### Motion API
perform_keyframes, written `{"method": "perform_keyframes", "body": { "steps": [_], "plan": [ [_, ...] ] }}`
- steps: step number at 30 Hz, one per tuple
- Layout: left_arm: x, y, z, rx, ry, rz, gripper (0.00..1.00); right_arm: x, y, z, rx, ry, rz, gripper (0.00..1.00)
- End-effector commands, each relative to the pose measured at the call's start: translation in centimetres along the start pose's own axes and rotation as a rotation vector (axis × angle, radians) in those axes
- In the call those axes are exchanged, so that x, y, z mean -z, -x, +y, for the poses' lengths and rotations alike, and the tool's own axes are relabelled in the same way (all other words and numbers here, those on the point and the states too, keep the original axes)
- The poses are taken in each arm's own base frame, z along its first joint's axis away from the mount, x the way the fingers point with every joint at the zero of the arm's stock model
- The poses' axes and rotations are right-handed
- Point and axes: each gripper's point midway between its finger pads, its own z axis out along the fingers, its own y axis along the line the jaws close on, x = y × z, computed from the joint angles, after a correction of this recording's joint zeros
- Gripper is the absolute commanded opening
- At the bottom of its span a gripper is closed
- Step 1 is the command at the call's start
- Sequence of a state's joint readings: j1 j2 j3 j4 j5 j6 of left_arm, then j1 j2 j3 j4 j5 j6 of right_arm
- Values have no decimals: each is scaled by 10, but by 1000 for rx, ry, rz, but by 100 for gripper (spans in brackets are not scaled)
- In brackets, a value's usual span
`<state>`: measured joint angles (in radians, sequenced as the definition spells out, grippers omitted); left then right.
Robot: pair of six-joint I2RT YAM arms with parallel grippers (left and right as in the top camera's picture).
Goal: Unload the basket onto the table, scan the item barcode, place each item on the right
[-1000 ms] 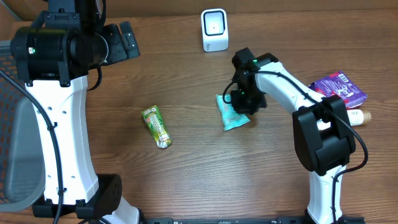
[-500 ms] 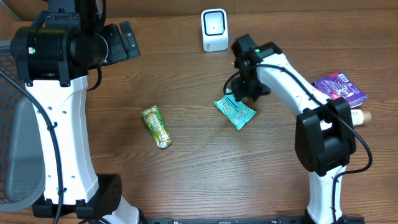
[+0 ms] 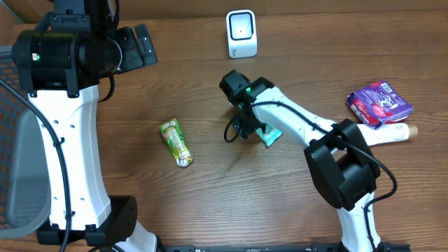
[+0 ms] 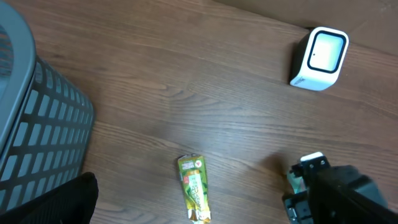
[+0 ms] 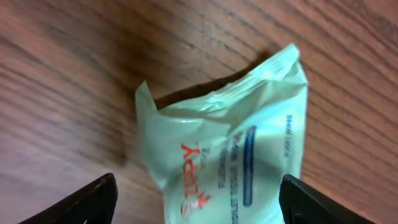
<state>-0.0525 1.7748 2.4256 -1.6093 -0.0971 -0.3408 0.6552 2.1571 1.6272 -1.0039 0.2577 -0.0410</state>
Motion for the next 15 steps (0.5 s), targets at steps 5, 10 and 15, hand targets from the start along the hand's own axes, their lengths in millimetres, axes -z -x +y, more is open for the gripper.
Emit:
{"method": "perform_keyframes", "body": {
  "steps": [5, 10, 15],
  "plan": [
    [0, 0, -1, 11, -6, 0, 100, -6, -6, -20, 38, -197, -25, 81],
    [0, 0, -1, 11, -6, 0, 99, -18, -15, -15, 43, -182, -13, 73],
    [0, 0, -1, 11, -5, 0, 100, -34, -30, -8, 50, -156, 12, 64]
  ]
}}
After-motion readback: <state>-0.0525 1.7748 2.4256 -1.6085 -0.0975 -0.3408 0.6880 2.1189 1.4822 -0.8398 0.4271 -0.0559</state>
